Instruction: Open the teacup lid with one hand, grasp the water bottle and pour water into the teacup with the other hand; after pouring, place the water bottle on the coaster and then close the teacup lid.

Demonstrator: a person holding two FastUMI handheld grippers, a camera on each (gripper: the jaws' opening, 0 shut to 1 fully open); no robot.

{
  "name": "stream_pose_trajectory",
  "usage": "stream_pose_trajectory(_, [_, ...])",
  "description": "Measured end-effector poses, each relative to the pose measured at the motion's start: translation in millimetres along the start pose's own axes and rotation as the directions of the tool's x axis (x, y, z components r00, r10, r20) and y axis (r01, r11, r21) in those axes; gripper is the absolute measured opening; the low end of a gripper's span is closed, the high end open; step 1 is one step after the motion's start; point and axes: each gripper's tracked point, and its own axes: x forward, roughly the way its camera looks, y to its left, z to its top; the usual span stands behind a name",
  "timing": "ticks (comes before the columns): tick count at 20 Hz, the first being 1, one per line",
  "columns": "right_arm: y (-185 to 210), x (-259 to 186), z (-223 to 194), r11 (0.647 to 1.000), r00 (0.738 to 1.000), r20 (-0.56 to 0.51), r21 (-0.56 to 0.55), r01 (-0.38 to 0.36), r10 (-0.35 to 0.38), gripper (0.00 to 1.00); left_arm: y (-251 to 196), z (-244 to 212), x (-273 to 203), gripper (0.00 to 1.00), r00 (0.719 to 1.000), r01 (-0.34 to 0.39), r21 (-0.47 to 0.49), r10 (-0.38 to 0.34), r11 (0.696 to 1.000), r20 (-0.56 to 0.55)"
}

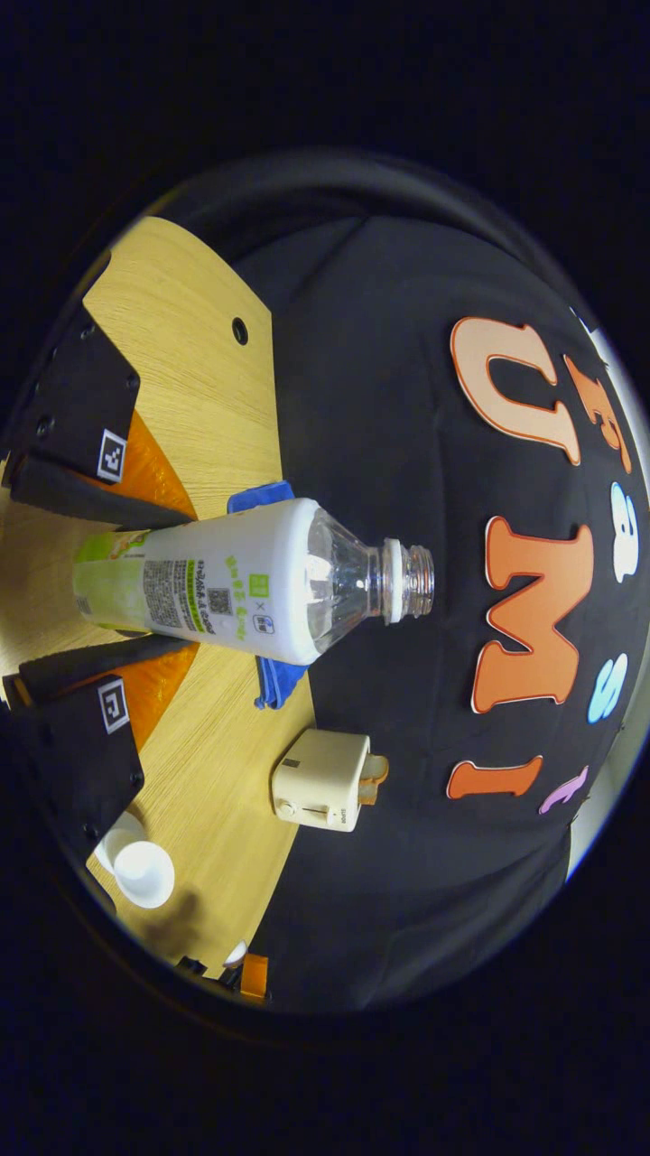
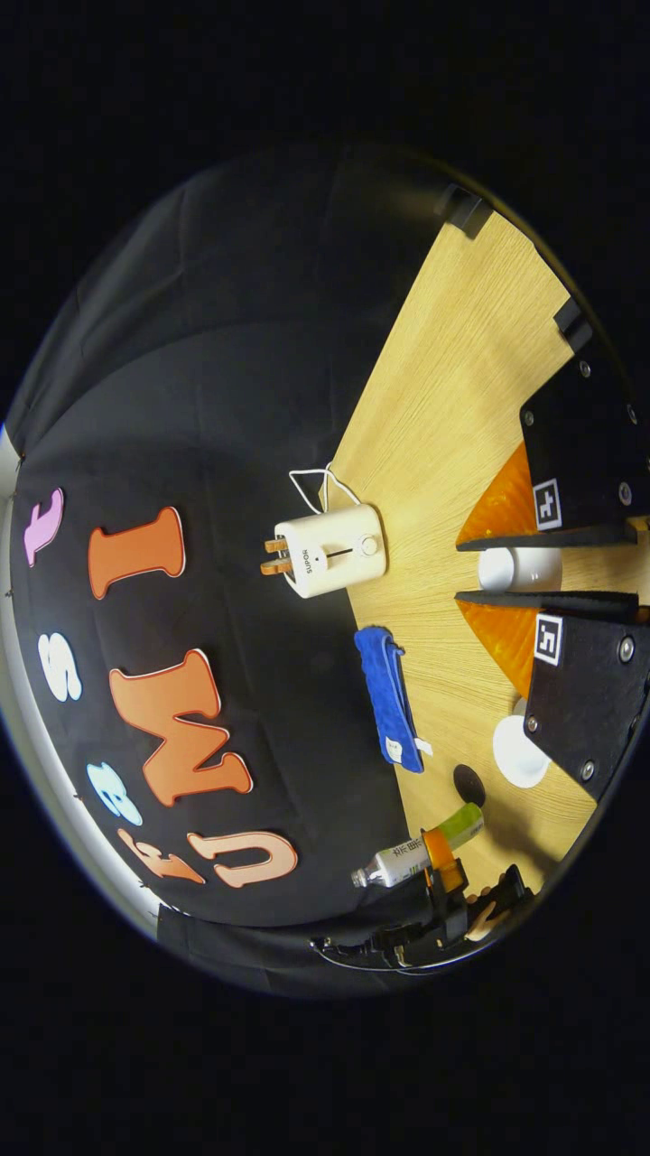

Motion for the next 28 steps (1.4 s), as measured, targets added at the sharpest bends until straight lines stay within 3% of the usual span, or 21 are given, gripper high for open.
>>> stream_pose_trajectory(5, [-7.0, 7.1, -9.1, 1.000, 0.999, -0.027, 0.006, 0.020, -0.020, 0.20, -12.0, 9.0, 26.4, 0.63, 0.998, 0.040, -0.006, -0.040, 0.999, 0.046])
stream_pose_trajectory(19, [-2.0, 10.7, -14.0, 1.000, 0.999, -0.045, -0.004, 0.014, -0.014, 0.19, 2.8, -11.8, 43.5, 0.69, 0.999, -0.019, -0.052, 0.020, 0.998, 0.031])
stream_pose_trajectory(23, [0.4, 9.8, -13.7, 1.000, 0.999, -0.044, -0.008, 0.010, -0.010, 0.19, 4.6, -30.4, 44.4, 0.71, 0.999, -0.037, -0.050, 0.035, 0.998, -0.030])
stream_pose_trajectory(26, [3.2, 8.5, -11.8, 1.000, 0.999, -0.036, -0.012, 0.004, -0.005, 0.19, 4.9, -36.5, 42.9, 0.86, 0.998, -0.040, -0.076, 0.037, 0.996, -0.046])
stream_pose_trajectory(28, [3.7, 9.7, -12.0, 1.000, 0.999, -0.036, -0.017, 0.004, -0.005, 0.20, 4.2, -38.6, 38.6, 0.87, 0.998, -0.034, -0.099, 0.030, 0.994, -0.046])
